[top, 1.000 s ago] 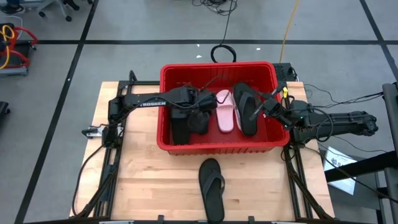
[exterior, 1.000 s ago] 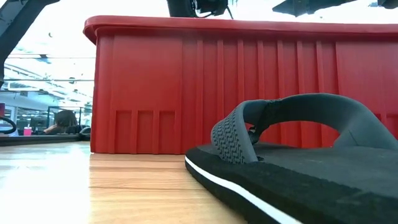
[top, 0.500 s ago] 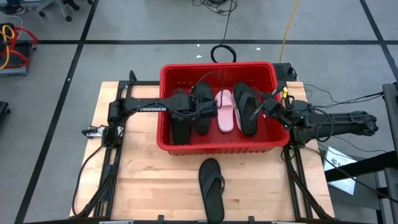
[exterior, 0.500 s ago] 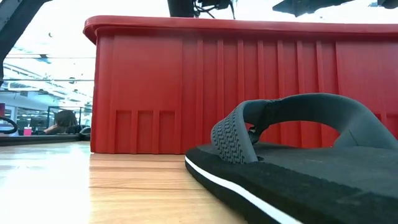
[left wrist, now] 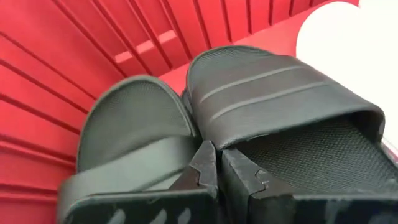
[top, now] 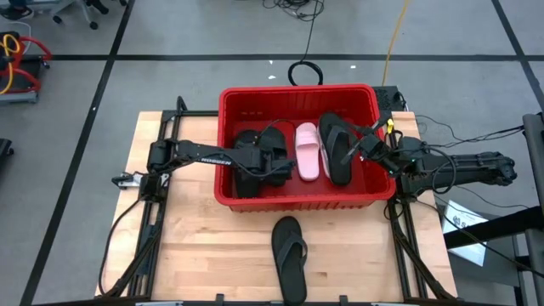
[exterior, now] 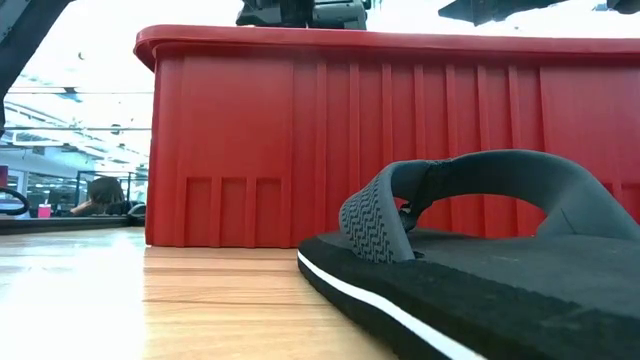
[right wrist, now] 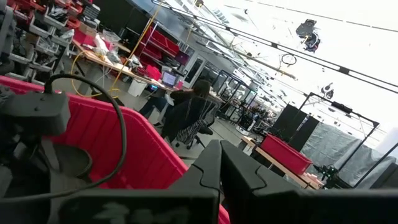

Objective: Pick and place slides into bin
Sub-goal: Put the black slide into the red bin

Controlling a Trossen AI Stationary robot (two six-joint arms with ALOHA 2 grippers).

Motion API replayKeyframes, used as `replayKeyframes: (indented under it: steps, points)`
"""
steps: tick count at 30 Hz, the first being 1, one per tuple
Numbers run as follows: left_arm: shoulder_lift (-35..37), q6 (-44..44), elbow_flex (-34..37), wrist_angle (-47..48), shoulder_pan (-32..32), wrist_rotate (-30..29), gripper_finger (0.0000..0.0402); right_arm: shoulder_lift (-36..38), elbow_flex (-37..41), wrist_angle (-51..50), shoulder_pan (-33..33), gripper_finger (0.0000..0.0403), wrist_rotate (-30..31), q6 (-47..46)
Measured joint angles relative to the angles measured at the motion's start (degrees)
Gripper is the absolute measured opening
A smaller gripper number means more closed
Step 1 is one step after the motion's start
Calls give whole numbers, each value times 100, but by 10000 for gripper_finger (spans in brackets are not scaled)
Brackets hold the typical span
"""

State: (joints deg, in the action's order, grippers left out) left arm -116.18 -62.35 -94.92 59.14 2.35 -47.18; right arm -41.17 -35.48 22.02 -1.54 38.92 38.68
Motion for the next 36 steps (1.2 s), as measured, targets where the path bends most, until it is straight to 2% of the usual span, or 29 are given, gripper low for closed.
replayKeyframes:
  steps: [8,12,21,28,36]
  points:
    - [11,82,210,-237,-31,129,9,1,0,2,1,0,0,-3]
    - [15,328,210,-241,-18,295,25,1,0,2,1,0,-1,-3]
    - [15,335,217,-254,4,979,66,0,0,2,1,0,0,-4]
    - [17,376,219,-258,73,1264,104,1,0,3,1,0,-1,-4]
    - [328,699,219,-237,74,1459,107,0,0,2,1,0,0,-7]
